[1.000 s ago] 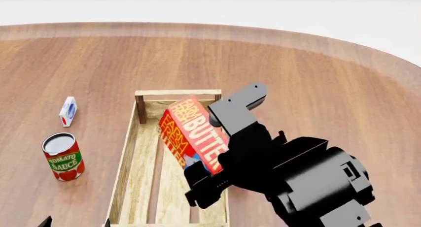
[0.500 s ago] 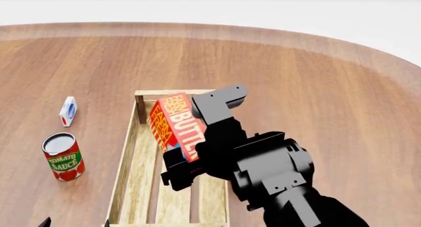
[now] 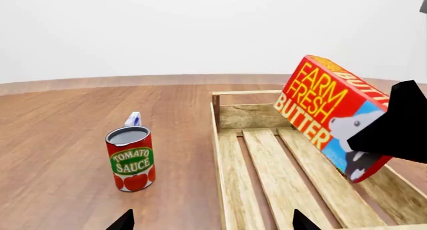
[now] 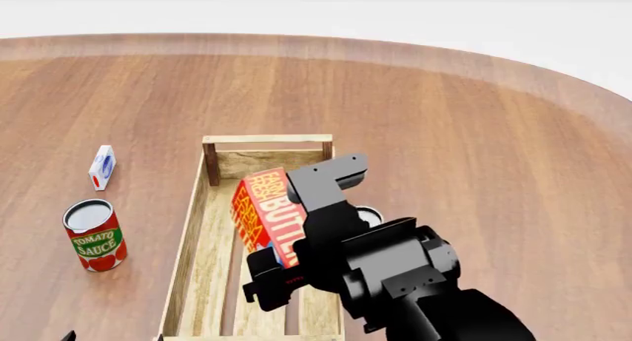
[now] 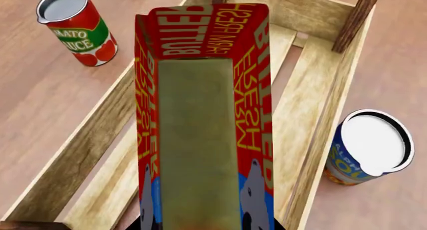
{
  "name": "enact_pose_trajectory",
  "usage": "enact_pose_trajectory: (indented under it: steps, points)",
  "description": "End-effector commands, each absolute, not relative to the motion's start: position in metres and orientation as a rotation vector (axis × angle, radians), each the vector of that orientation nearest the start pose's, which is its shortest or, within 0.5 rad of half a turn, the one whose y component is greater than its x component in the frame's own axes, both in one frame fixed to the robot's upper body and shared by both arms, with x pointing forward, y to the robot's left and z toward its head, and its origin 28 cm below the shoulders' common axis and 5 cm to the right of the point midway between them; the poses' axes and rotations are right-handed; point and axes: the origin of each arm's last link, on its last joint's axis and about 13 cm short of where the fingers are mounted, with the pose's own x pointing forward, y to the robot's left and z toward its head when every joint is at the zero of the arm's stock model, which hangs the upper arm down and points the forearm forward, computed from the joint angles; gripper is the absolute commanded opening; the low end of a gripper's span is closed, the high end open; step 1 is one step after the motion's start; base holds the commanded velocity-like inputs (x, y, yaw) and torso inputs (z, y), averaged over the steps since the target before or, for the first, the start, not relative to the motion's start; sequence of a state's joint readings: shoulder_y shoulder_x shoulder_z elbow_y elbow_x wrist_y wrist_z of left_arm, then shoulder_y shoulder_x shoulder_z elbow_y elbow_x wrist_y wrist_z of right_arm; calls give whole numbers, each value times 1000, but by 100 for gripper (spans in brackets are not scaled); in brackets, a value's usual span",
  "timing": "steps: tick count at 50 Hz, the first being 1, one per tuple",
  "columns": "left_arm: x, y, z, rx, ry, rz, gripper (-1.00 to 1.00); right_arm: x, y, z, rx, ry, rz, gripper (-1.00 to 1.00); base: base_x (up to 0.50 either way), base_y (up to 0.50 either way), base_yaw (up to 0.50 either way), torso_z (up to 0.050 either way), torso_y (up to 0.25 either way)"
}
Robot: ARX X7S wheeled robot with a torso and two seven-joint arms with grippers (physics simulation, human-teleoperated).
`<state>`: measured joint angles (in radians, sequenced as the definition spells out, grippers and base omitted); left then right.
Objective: Pick up the butter and put it in the tray.
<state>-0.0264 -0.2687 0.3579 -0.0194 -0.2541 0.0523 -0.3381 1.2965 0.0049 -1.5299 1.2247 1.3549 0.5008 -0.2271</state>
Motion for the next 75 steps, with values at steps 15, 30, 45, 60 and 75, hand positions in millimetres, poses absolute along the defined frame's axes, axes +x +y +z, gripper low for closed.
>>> enact_pose_trajectory:
  steps: [15,30,45,60,75]
  points:
    - [201,200,7,19,30,-9,100,383,-50,107,-211,797,614,-100,0,0,0,1,1]
    - [202,200,8,18,29,-12,100,381,-49,104,-221,809,625,-100,0,0,0,1,1]
    - [202,200,8,18,29,-14,100,380,-49,103,-220,822,639,100,0,0,0,0,1]
    - [202,199,9,17,28,-16,100,382,-50,105,-222,813,629,100,0,0,0,0,0]
    - [202,199,9,16,30,-20,100,399,-52,145,-170,700,640,100,0,0,0,0,0]
